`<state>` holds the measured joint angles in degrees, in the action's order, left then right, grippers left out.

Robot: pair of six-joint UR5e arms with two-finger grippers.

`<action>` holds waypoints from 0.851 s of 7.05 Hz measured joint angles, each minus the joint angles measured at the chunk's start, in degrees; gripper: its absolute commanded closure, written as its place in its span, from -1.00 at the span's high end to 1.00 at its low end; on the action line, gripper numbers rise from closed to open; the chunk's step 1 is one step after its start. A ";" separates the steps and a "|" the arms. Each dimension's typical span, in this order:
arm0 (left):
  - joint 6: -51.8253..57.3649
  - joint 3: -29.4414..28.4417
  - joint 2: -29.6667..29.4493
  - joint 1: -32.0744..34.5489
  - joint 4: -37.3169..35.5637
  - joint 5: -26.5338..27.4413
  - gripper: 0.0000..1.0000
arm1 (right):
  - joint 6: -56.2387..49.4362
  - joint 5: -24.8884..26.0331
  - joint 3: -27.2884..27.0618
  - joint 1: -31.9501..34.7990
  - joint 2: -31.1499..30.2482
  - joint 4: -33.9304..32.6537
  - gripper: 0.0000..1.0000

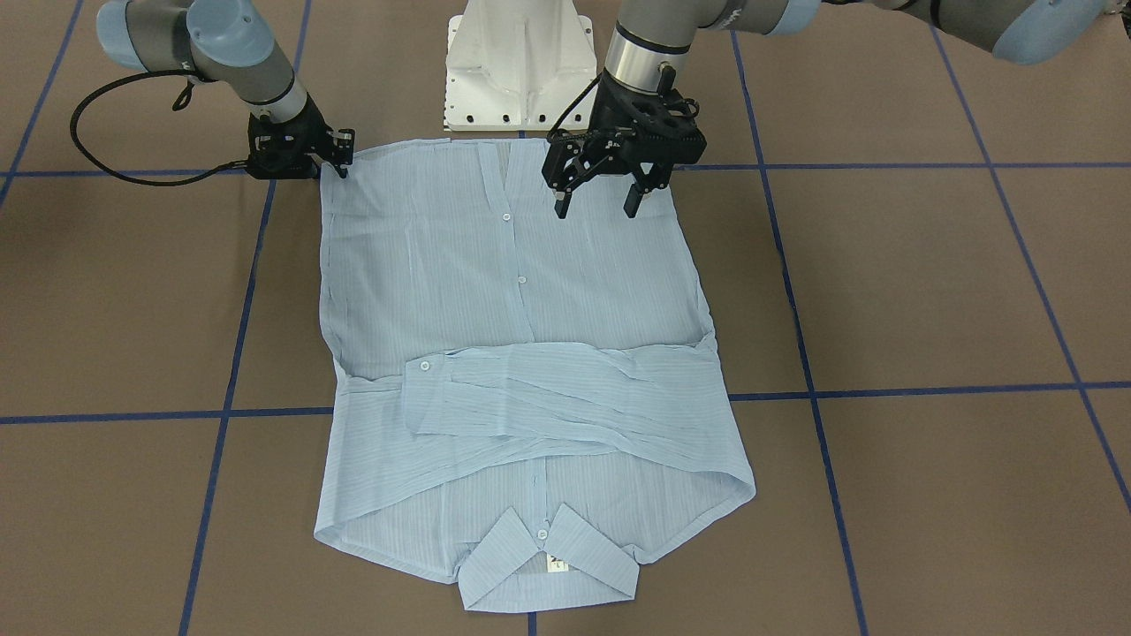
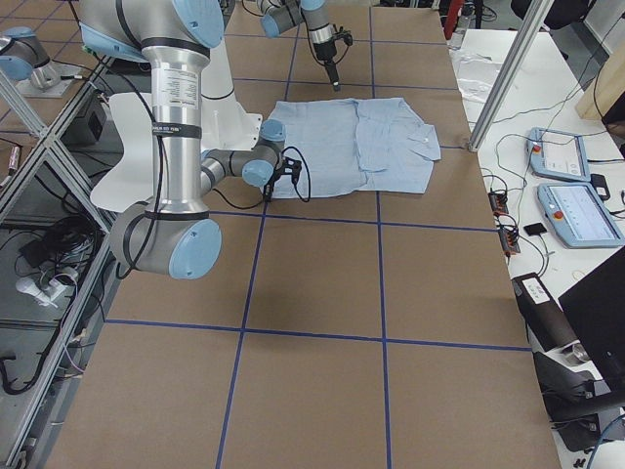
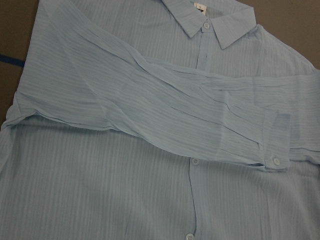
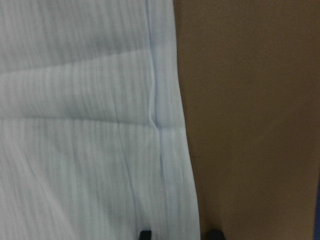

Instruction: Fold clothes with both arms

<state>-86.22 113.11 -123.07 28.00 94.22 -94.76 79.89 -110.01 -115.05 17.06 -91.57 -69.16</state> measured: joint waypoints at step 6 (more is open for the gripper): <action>0.00 -0.17 1.16 -0.05 0.34 0.09 0.96 | 0.00 -0.53 -0.84 0.73 -0.01 -0.45 -1.00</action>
<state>-86.22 112.94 -121.91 27.95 94.56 -94.67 79.89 -110.55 -115.89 17.79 -91.58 -69.62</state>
